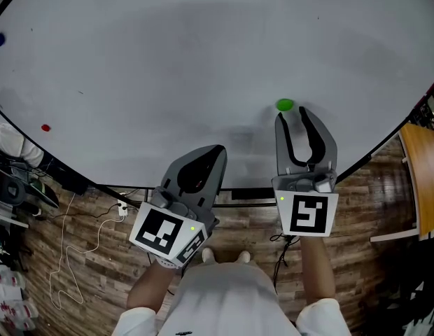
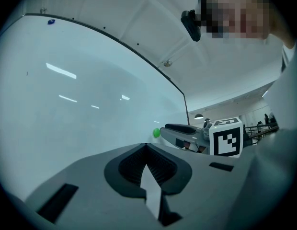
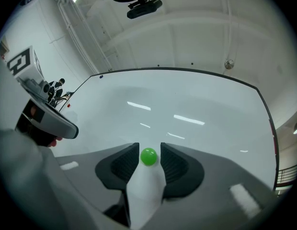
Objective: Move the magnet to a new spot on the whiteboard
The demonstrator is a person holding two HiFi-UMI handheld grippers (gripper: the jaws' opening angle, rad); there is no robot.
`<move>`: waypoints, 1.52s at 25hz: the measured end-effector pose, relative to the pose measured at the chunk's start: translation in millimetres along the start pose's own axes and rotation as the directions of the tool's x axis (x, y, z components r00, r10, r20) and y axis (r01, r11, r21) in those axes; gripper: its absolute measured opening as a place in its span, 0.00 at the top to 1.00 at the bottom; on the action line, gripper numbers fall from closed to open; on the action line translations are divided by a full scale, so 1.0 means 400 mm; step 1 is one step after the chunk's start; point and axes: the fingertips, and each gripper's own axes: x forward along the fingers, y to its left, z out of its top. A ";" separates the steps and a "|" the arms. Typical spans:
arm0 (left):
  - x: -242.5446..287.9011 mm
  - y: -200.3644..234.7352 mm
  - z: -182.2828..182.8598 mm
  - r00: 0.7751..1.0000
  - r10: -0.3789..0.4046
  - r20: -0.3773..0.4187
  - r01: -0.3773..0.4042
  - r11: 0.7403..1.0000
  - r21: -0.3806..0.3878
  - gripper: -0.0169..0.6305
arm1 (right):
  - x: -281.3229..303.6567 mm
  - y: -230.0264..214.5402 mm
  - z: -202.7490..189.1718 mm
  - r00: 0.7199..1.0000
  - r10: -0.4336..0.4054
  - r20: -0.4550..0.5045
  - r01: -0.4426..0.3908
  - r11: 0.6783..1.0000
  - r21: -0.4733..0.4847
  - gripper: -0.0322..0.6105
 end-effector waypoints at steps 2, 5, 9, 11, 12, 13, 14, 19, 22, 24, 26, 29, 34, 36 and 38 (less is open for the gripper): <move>-0.004 0.001 -0.006 1.000 0.002 -0.003 -0.002 1.000 0.000 0.97 | -0.013 0.000 0.001 1.000 0.001 0.002 -0.001 1.000 0.023 0.74; -0.014 0.002 -0.015 1.000 0.006 -0.008 -0.006 1.000 0.003 0.97 | -0.043 -0.008 -0.013 1.000 -0.009 -0.019 0.010 0.999 0.044 0.75; -0.025 -0.001 -0.023 1.000 0.010 -0.009 -0.010 1.000 0.028 0.97 | -0.081 -0.021 -0.037 0.999 -0.023 -0.049 0.027 0.996 0.083 0.81; -0.032 -0.001 -0.029 1.000 0.016 -0.011 -0.015 0.999 0.031 0.97 | -0.104 -0.025 -0.045 0.998 -0.025 -0.064 0.032 0.993 0.111 0.83; -0.036 -0.002 -0.031 1.000 0.019 -0.010 -0.019 0.999 0.031 0.97 | -0.116 -0.026 -0.049 0.997 -0.026 -0.071 0.034 0.992 0.123 0.85; -0.038 -0.002 -0.034 1.000 0.022 -0.010 -0.022 0.999 0.030 0.97 | -0.128 -0.027 -0.053 0.997 -0.026 -0.078 0.036 0.990 0.134 0.86; -0.040 -0.002 -0.039 1.000 0.024 -0.010 -0.024 0.999 0.030 0.97 | -0.140 -0.026 -0.060 0.996 -0.024 -0.086 0.037 0.989 0.146 0.86; -0.049 -0.002 -0.059 1.000 0.027 -0.014 -0.027 0.999 0.025 0.97 | -0.190 -0.011 -0.102 0.991 -0.009 -0.136 0.037 0.978 0.204 0.89; -0.054 -0.006 -0.064 1.000 0.029 -0.012 -0.029 0.999 0.022 0.97 | -0.213 0.000 -0.117 0.988 0.001 -0.153 0.034 0.974 0.223 0.90; -0.061 -0.010 -0.071 0.999 0.031 -0.015 -0.030 0.999 0.023 0.97 | -0.226 0.009 -0.118 0.988 0.002 -0.156 0.035 0.971 0.236 0.91; -0.070 -0.013 -0.078 0.999 0.037 -0.018 -0.036 0.999 0.022 0.97 | -0.235 0.019 -0.117 0.988 0.005 -0.156 0.034 0.968 0.249 0.92; -0.077 -0.011 -0.090 0.999 0.044 -0.023 -0.044 0.999 0.019 0.97 | -0.235 0.037 -0.123 0.987 0.019 -0.160 0.023 0.966 0.257 0.92; -0.086 -0.020 -0.115 0.998 0.054 -0.039 -0.053 0.998 0.014 0.97 | -0.241 0.050 -0.133 0.986 0.037 -0.163 0.008 0.964 0.266 0.93; -0.094 -0.019 -0.116 0.997 0.057 -0.044 -0.056 0.998 0.008 0.97 | -0.239 0.058 -0.127 0.986 0.043 -0.162 0.002 0.963 0.269 0.92; -0.097 -0.018 -0.118 0.997 0.059 -0.046 -0.059 0.998 0.004 0.97 | -0.234 0.063 -0.123 0.986 0.046 -0.159 -0.001 0.962 0.272 0.93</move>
